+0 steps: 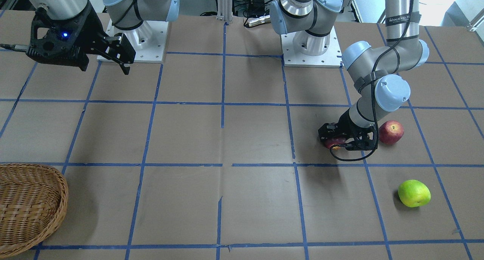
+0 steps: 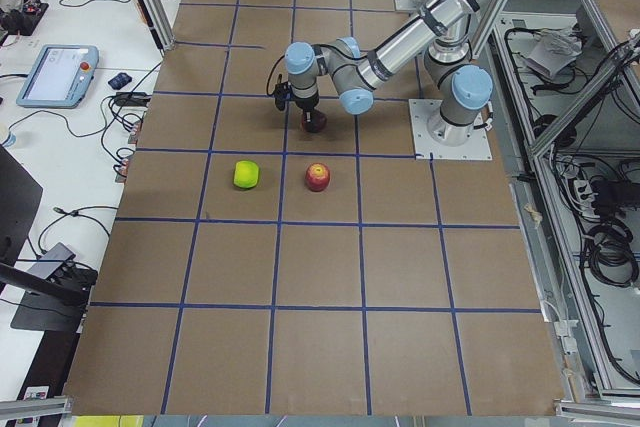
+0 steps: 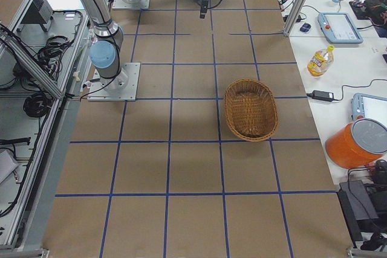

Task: Put all apples into basket
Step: 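Carry the dark red apple with the left gripper toward the table center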

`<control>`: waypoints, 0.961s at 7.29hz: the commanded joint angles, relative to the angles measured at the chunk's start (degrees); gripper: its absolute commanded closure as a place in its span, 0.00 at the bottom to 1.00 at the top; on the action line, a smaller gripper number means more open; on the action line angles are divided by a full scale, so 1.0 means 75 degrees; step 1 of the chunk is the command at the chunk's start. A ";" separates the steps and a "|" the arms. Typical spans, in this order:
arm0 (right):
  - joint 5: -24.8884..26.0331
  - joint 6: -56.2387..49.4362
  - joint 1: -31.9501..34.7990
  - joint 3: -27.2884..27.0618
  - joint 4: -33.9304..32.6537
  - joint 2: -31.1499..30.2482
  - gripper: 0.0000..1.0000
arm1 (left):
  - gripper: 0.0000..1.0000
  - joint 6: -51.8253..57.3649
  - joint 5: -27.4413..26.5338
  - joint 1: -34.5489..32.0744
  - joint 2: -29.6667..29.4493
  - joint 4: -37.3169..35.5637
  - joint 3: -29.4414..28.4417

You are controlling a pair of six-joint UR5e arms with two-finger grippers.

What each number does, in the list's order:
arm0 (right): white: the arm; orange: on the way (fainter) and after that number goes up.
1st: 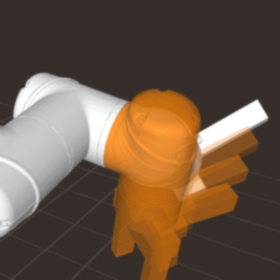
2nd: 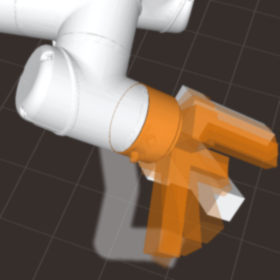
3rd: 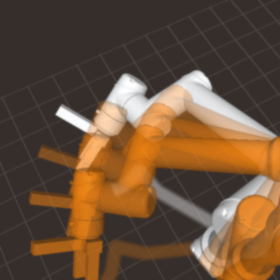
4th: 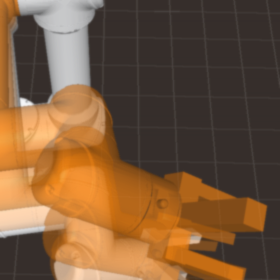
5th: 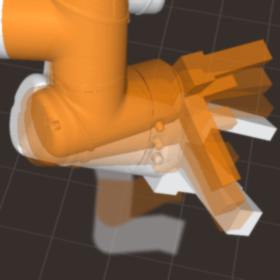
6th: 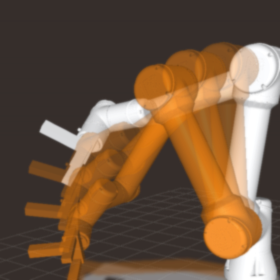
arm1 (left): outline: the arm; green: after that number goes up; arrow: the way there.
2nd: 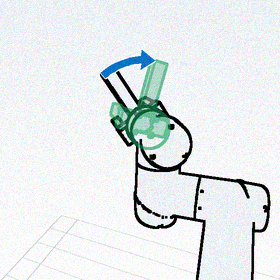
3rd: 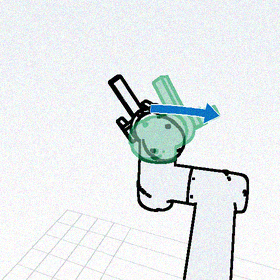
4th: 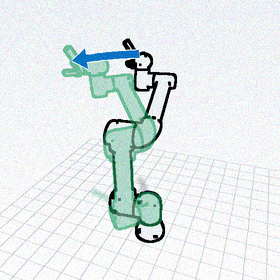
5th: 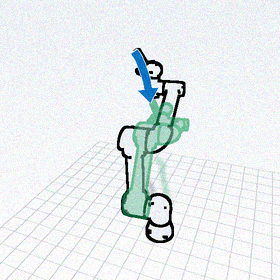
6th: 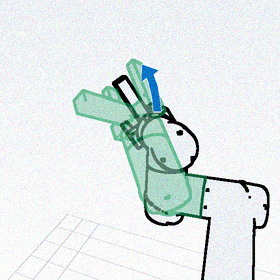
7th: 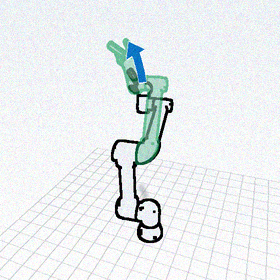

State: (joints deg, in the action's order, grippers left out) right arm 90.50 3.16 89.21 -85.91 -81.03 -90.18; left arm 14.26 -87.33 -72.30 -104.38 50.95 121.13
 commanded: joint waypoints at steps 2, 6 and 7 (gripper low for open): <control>0.0027 0.0000 0.0000 -0.0018 0.0011 0.0000 0.00 | 0.70 -0.1723 0.0075 -0.0505 0.0136 -0.0067 -0.0352; -0.0008 -0.0023 0.0000 -0.0029 -0.0001 0.0012 0.00 | 0.69 -0.6893 0.0589 -0.3375 -0.0845 -0.0543 -0.1816; -0.0008 0.0000 -0.0011 -0.0029 -0.0024 0.0012 0.00 | 0.70 -0.8727 0.0627 -0.3983 -0.1208 -0.0895 -0.2236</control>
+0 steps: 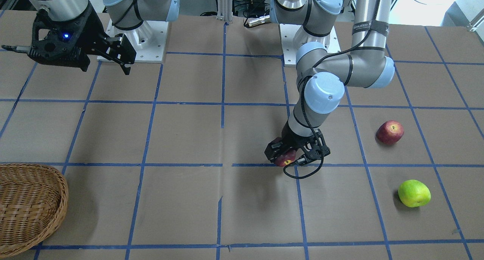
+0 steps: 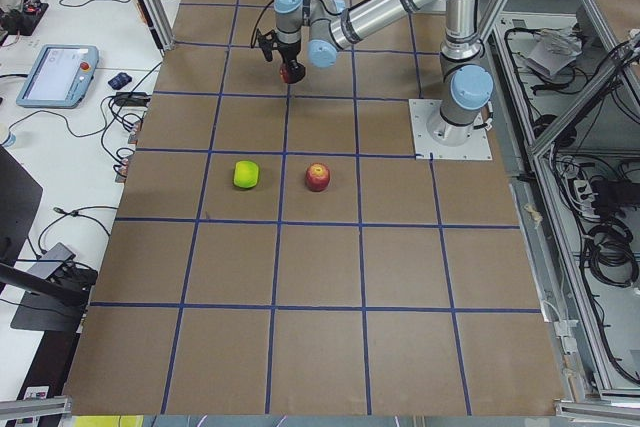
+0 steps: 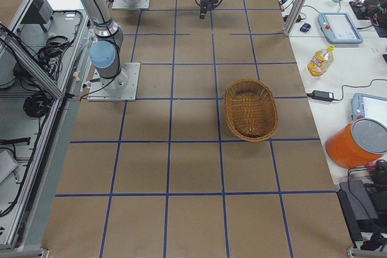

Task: Put all apples into basket
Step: 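Carry the dark red apple with the left gripper toward the table center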

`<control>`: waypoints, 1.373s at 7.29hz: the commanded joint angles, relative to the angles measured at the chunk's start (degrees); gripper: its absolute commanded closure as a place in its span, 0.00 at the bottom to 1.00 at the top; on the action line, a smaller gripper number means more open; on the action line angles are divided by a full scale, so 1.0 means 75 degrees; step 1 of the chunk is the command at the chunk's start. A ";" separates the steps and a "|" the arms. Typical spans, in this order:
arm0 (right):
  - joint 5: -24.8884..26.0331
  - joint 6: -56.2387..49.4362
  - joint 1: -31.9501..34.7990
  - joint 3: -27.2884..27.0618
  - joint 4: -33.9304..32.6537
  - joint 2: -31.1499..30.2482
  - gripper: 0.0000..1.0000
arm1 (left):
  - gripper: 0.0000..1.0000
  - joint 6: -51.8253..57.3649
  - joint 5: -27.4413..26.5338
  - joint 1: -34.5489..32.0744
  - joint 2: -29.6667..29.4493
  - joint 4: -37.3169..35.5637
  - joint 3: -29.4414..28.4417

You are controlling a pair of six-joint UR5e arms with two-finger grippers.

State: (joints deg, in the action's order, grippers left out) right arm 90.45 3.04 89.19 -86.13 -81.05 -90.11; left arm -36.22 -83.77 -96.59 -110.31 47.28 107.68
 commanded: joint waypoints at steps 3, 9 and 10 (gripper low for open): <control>-0.0001 0.0016 -0.0009 -0.0012 -0.0010 0.0354 0.00 | 0.58 -0.3725 0.0107 -0.1686 -0.1392 -0.0269 -0.1607; 0.0010 -0.0007 0.0002 -0.0001 -0.0034 0.0611 0.00 | 0.00 -0.3551 0.0339 -0.1327 -0.1066 -0.0059 -0.1465; -0.0001 -0.0019 0.0014 -0.0012 -0.0475 0.0728 0.00 | 0.00 -0.3481 0.0851 -0.0976 -0.0844 0.0128 -0.1896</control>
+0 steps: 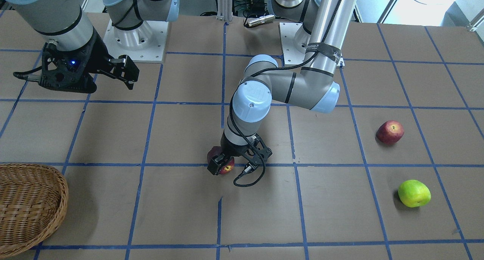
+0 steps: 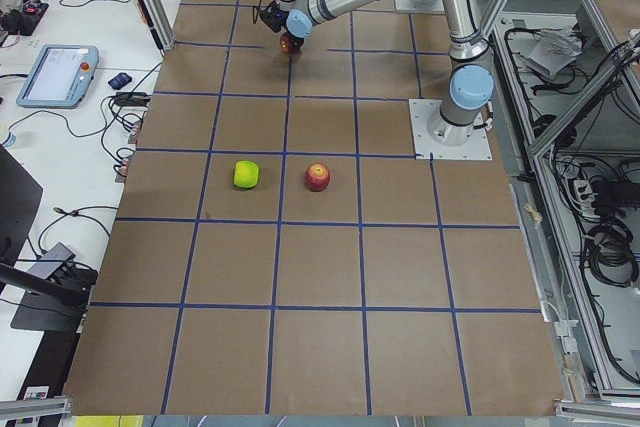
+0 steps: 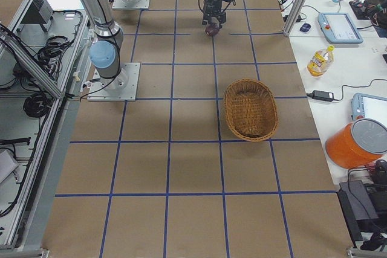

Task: Put all apples into basket
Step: 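Release the dark red apple and raise the left gripper while the right gripper approaches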

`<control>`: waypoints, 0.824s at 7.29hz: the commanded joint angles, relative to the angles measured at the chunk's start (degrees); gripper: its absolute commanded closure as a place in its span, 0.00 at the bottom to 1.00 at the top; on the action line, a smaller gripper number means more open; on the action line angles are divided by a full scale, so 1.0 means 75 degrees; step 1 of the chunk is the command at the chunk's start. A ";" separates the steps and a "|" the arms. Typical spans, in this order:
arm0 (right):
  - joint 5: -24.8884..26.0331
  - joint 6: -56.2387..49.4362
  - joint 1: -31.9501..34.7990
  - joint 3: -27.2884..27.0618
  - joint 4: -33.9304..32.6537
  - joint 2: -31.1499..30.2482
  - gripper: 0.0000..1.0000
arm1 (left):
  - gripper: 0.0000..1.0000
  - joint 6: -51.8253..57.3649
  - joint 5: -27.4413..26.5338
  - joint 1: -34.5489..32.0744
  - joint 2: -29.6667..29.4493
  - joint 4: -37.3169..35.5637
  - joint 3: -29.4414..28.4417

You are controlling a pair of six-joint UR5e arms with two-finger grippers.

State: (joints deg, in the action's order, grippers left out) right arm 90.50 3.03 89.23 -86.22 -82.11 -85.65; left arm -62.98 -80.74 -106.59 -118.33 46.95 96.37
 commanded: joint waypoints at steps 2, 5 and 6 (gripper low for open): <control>-0.0345 -0.0552 0.0288 0.0000 -0.0978 0.0670 0.00 | 0.00 0.2298 0.0419 0.0921 0.0622 0.2506 -0.0954; -0.0594 -0.0626 0.1471 0.0094 -0.2536 0.1912 0.00 | 0.00 0.5996 -0.0623 0.2068 0.1477 0.3209 -0.0383; -0.0676 -0.0603 0.1706 0.0082 -0.2982 0.2229 0.00 | 0.00 0.7062 -0.0892 0.2420 0.1747 0.3198 0.0049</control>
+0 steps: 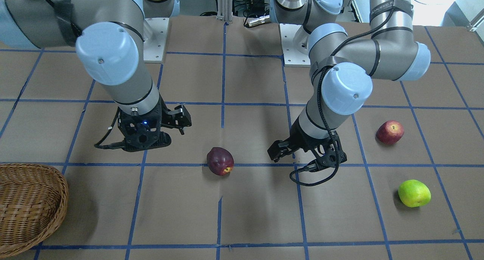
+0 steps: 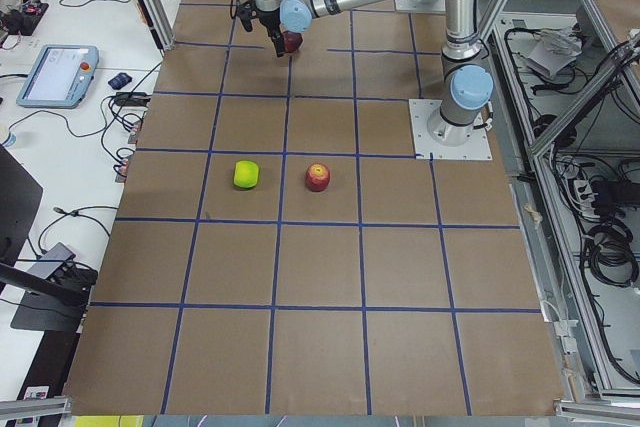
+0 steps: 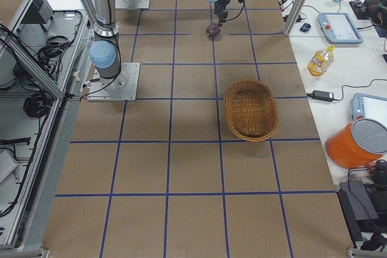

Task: Put all apples into basket
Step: 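Release the dark red apple and raise the left gripper while the right gripper approaches, then grasp the dark red apple with the right gripper while the left reaches another apple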

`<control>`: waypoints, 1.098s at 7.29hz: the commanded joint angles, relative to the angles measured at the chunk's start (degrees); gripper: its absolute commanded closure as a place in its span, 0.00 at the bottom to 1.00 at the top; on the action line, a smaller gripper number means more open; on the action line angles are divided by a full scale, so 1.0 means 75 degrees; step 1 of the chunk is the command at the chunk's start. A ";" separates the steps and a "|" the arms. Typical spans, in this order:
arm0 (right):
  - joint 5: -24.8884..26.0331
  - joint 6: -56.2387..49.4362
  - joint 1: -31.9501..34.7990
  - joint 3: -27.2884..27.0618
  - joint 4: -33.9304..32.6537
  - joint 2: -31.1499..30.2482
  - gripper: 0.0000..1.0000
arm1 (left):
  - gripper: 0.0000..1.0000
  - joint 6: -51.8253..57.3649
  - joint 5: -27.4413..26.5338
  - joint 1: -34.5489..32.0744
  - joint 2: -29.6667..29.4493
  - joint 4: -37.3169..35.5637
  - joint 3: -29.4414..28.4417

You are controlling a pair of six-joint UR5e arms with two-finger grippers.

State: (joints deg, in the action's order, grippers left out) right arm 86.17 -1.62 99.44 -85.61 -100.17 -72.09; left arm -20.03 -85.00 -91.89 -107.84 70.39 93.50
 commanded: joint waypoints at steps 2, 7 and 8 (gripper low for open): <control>-0.0111 0.0016 0.0825 0.0012 -0.1101 0.1066 0.00 | 0.00 0.3831 -0.0935 0.1803 0.0934 -0.0092 0.1369; -0.0462 -0.0101 0.1202 -0.0047 -0.1222 0.1665 0.00 | 0.00 0.8058 -0.1265 0.4749 0.0821 -0.1621 0.2623; -0.0474 -0.0089 0.1202 -0.0047 -0.1407 0.1760 0.00 | 0.00 0.8397 -0.1288 0.4810 0.0576 -0.3147 0.3254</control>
State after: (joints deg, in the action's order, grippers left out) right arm 82.72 -2.34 108.40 -85.93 -109.63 -60.05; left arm 39.28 -94.50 -57.71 -101.62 57.53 112.84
